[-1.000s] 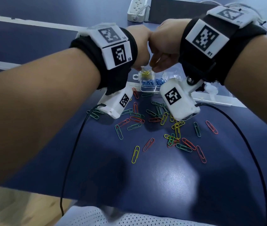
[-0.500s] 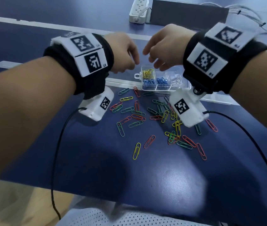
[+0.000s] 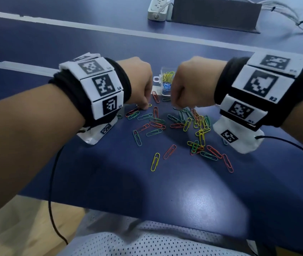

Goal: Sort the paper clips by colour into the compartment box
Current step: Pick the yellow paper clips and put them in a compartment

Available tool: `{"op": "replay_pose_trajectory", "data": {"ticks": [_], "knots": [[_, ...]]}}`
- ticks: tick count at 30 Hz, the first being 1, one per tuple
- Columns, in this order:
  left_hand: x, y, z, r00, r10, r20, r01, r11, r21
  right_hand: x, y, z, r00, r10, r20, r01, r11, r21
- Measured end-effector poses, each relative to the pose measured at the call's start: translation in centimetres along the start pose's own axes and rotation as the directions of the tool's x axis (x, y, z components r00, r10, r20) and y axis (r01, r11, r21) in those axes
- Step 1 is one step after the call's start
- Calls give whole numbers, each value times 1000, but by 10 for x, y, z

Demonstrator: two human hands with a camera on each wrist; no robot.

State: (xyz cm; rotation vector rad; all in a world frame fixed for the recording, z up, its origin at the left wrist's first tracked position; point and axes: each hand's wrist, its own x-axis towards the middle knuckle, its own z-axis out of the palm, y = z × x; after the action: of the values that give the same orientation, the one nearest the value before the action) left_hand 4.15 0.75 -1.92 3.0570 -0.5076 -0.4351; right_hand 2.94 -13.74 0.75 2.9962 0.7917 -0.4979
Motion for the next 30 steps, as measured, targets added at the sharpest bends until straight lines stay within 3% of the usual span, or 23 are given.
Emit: {"op": "replay_pose_trajectory", "data": {"ticks": [6,11,16,20,23,30], "knots": [[-9,6,0,999,14,-29,-14,1000,8,-18,12,17,979,-112,171,116,993,-13],[-20,20,-5,997,46,-66,-53,993,-107,-21,16,24,977,-184,103,192,978,-75],[-41,34,-9,993,122,-3,-120,970,-213,-27,22,32,970,-243,29,245,963,-113],[-62,38,-1,974,175,141,-149,973,-174,-27,26,34,965,-261,-5,258,956,-141],[-72,39,7,958,146,248,-119,985,-121,-27,29,37,968,-251,-21,245,958,-147],[-75,43,24,967,118,226,-122,993,6,-29,29,38,963,-263,-51,252,954,-162]]}}
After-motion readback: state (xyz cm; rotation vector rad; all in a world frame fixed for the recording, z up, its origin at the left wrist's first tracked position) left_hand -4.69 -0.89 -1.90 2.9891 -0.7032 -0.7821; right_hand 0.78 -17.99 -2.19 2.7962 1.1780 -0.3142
